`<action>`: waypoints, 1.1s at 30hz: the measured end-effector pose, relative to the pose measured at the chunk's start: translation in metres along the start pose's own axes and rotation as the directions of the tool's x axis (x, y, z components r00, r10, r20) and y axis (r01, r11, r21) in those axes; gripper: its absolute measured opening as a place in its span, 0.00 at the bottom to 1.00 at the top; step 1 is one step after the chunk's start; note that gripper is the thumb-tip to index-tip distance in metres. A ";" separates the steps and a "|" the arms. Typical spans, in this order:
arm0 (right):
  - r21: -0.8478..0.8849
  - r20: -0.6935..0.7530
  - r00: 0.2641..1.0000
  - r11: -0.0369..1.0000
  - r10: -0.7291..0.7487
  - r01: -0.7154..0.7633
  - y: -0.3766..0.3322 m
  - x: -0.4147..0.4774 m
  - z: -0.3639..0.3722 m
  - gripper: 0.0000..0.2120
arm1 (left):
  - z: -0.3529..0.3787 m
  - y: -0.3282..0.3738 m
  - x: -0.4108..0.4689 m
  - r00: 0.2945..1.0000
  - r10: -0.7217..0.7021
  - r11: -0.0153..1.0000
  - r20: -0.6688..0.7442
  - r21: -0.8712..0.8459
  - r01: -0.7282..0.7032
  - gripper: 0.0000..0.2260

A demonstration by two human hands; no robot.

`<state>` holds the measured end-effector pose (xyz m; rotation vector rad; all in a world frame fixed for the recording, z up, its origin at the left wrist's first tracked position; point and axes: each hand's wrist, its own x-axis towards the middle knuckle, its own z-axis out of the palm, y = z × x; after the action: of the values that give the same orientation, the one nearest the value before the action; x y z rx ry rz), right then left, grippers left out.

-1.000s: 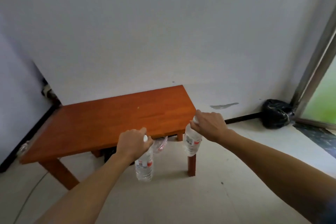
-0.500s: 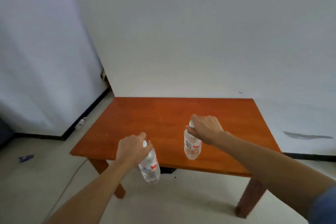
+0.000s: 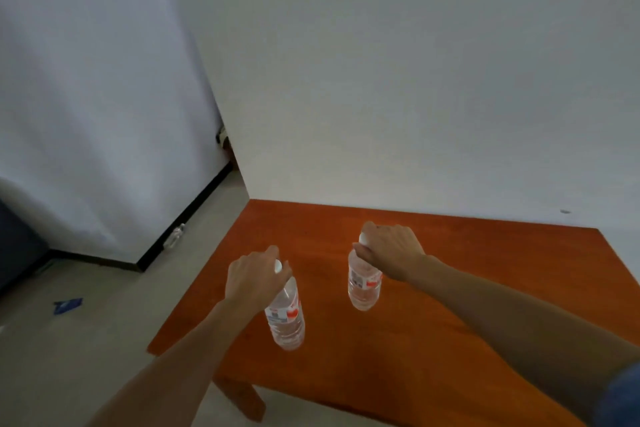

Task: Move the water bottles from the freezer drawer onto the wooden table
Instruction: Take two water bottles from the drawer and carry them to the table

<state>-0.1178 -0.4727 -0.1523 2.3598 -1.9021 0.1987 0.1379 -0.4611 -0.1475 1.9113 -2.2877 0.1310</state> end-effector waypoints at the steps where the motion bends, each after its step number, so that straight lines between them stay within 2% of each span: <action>1: 0.002 0.007 1.000 1.000 0.012 -0.012 -0.003 0.017 0.007 0.21 | 0.007 -0.010 0.020 1.000 0.017 1.000 0.001 -0.019 -0.017 0.11; 4: 0.019 0.032 0.998 0.999 0.050 -0.051 -0.013 0.064 0.021 0.19 | 0.022 -0.036 0.076 0.997 0.083 0.991 -0.005 -0.101 -0.083 0.11; 12: 0.210 0.035 0.982 0.960 0.184 -0.187 -0.017 0.175 0.041 0.18 | 0.056 -0.074 0.223 0.959 0.285 0.941 0.014 -0.195 -0.276 0.11; 17: 0.253 0.044 0.980 0.947 0.195 -0.200 -0.004 0.238 0.069 0.16 | 0.081 -0.073 0.293 0.945 0.306 0.925 0.116 -0.271 -0.267 0.09; 24: 0.288 0.145 0.979 0.941 0.143 -0.180 0.015 0.301 0.120 0.18 | 0.128 -0.059 0.354 0.917 0.337 0.918 0.214 -0.290 -0.270 0.10; 33: 0.237 0.127 0.984 0.959 0.128 -0.156 0.013 0.333 0.142 0.19 | 0.147 -0.062 0.380 0.914 0.368 0.887 0.172 -0.358 -0.290 0.12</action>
<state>-0.0558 -0.8195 -0.2372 2.4305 -2.2200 0.3423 0.1244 -0.8656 -0.2272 1.4248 -2.5746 -0.4355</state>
